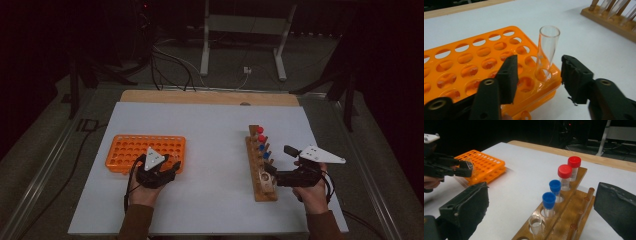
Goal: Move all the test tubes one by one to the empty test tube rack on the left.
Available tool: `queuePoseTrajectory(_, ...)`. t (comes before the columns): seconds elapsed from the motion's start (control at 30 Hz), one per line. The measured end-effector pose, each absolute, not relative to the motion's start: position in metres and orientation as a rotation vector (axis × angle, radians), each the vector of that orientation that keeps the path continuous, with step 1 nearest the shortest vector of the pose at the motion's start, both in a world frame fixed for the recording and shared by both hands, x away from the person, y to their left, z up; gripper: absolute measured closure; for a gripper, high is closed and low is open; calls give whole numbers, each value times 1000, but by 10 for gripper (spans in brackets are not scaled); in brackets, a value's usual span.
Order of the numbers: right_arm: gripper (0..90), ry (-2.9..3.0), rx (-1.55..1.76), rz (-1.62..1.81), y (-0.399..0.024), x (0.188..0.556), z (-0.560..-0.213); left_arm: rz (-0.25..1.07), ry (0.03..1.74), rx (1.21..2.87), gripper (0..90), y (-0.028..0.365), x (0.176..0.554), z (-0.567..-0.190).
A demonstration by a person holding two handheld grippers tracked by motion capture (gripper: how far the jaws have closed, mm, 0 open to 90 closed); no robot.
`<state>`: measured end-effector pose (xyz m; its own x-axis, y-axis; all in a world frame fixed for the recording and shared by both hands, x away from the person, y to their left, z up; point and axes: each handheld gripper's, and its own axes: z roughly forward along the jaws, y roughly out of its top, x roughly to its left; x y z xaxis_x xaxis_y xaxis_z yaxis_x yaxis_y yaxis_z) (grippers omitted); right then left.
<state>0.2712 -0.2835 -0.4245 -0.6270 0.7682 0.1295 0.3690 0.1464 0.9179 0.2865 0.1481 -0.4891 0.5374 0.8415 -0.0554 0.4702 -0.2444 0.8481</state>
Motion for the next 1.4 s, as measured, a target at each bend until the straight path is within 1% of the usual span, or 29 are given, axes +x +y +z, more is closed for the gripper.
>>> queuePoseTrajectory(0.03,1,2063,1089,1465,-284,272,-425,517,1076,1882,450,149,286,-488)
queuePoseTrajectory(0.13,33,2078,1086,1441,-283,273,-429,474,1084,1826,365,154,286,-486)
queuePoseTrajectory(0.27,83,2111,1091,1411,-282,275,-436,434,1083,1768,301,159,285,-483)
queuePoseTrajectory(0.3,135,2132,1088,1408,-283,275,-440,432,1086,1753,255,161,285,-482)
queuePoseTrajectory(0.33,160,2143,1085,1400,-283,276,-442,432,1087,1738,224,162,284,-480)
queuePoseTrajectory(0.37,160,2143,1085,1400,-283,276,-442,438,1088,1726,224,163,284,-479)
queuePoseTrajectory(0.4,219,2169,1075,1380,-283,276,-446,441,1091,1714,163,163,283,-478)
queuePoseTrajectory(0.43,272,2187,1068,1362,-283,276,-448,449,1093,1705,156,164,283,-477)
queuePoseTrajectory(0.47,272,2187,1068,1362,-283,276,-448,456,1091,1696,156,165,282,-476)
queuePoseTrajectory(0.53,408,2233,1032,1339,-281,276,-452,459,1104,1678,94,166,282,-474)
queuePoseTrajectory(0.57,458,2249,1017,1328,-280,275,-453,462,1106,1675,73,166,282,-474)
queuePoseTrajectory(0.6,562,2263,999,1304,-277,275,-455,467,1114,1671,13,167,282,-474)
queuePoseTrajectory(0.63,562,2263,999,1304,-277,275,-455,471,1117,1668,13,167,282,-474)
queuePoseTrajectory(0.67,640,2281,979,1280,-275,275,-458,470,1116,1664,10,166,282,-474)
queuePoseTrajectory(0.73,721,2266,962,1265,-274,275,-459,478,1112,1659,6,166,282,-473)
queuePoseTrajectory(0.77,721,2266,962,1265,-274,275,-459,482,1110,1657,6,166,281,-473)
queuePoseTrajectory(0.83,754,2262,956,1263,-273,275,-460,483,1106,1660,6,164,281,-473)
queuePoseTrajectory(1.2,763,2228,954,1252,-266,274,-461,481,1095,1658,6,161,282,-473)
queuePoseTrajectory(1.3,763,2227,950,1263,-266,273,-457,477,1098,1646,6,162,282,-473)
queuePoseTrajectory(1.4,763,2217,944,1273,-266,272,-450,446,1094,1623,6,163,282,-473)
